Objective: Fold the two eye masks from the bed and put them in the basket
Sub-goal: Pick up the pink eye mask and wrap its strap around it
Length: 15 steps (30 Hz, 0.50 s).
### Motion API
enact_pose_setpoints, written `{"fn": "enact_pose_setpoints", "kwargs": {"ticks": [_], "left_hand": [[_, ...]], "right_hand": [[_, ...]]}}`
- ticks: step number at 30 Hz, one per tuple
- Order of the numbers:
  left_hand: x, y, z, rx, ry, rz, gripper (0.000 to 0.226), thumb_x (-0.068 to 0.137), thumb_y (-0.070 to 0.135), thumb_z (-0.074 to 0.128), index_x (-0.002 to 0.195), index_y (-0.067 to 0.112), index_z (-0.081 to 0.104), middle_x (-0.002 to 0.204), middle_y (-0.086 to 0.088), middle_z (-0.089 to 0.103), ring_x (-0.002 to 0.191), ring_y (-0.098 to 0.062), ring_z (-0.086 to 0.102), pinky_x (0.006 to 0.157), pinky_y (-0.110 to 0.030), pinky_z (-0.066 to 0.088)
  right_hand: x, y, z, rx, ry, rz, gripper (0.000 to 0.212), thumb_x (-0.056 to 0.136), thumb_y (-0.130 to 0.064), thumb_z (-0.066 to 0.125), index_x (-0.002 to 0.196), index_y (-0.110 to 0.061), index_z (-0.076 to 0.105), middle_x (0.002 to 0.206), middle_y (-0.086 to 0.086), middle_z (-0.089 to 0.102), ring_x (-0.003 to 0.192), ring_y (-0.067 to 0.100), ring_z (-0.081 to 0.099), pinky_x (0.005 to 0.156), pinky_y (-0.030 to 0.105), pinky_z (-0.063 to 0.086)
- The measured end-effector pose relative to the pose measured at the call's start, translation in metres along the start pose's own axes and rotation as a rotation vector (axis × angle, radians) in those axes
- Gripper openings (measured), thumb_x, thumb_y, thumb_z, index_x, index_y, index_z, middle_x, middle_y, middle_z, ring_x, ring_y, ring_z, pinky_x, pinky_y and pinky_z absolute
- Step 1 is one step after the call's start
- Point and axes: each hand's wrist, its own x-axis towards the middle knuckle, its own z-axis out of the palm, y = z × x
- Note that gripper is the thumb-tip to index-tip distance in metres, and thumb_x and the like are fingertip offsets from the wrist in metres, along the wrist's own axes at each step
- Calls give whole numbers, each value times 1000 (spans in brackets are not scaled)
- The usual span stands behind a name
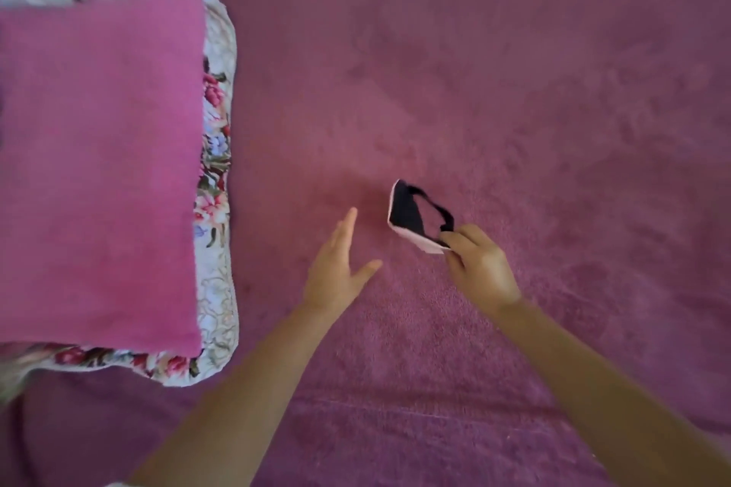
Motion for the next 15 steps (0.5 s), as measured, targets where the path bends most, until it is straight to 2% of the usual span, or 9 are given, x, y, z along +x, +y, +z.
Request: {"fn": "enact_pose_setpoints", "kwargs": {"ticks": [3,5,7,9,10,12,14,15], "left_hand": [[-33,41,-20,-12,-87,119,77,79,22,65,139,23,18,148,-1,31,135,-11,27,105,-18,22],[-57,58,-33,-6,-64,141,65,78,21,66,134,20,34,140,-2,45,127,-11,40,96,-11,26],[-81,74,-48,4,29,168,45,78,18,66,121,14,53,124,-8,60,116,-21,55,90,-15,35],[-107,95,-66,15,121,247,30,76,18,68,104,6,65,104,-15,69,98,-26,63,80,-19,40],[-119,107,-75,23,156,309,29,73,22,69,96,4,68,94,-18,70,88,-24,64,74,-21,40],[-145,133,-92,33,211,417,37,68,36,64,81,2,70,76,-19,67,69,-15,56,64,-26,38],[-172,156,-108,28,250,519,40,67,41,55,71,4,66,67,-15,65,69,-13,51,60,-24,37],[-185,166,-114,-5,262,544,31,67,39,55,68,9,63,65,-10,65,68,-10,52,60,-21,38]], "right_hand": [[-16,-37,-31,41,50,-93,28,75,-7,43,85,4,67,72,20,66,68,16,50,68,20,45],[-30,-62,-52,51,87,-153,22,74,-4,47,87,-1,65,72,18,66,72,17,47,65,22,45],[-46,-83,-75,85,141,-208,20,71,5,55,87,-4,63,76,13,65,72,17,48,62,24,45],[-61,-102,-99,123,199,-245,21,71,4,56,87,-9,61,85,2,58,74,16,51,65,23,45],[-69,-111,-112,136,233,-251,18,73,0,55,87,-11,59,87,0,56,77,15,52,69,23,45],[-80,-129,-140,143,295,-229,14,72,-3,59,84,-9,62,81,8,64,77,15,52,72,17,43],[-87,-148,-166,105,377,-213,11,69,-10,64,74,-1,66,69,14,66,72,15,49,67,9,39],[-89,-157,-178,82,417,-206,17,69,-17,63,69,0,66,64,9,62,68,15,46,63,9,37]]}}
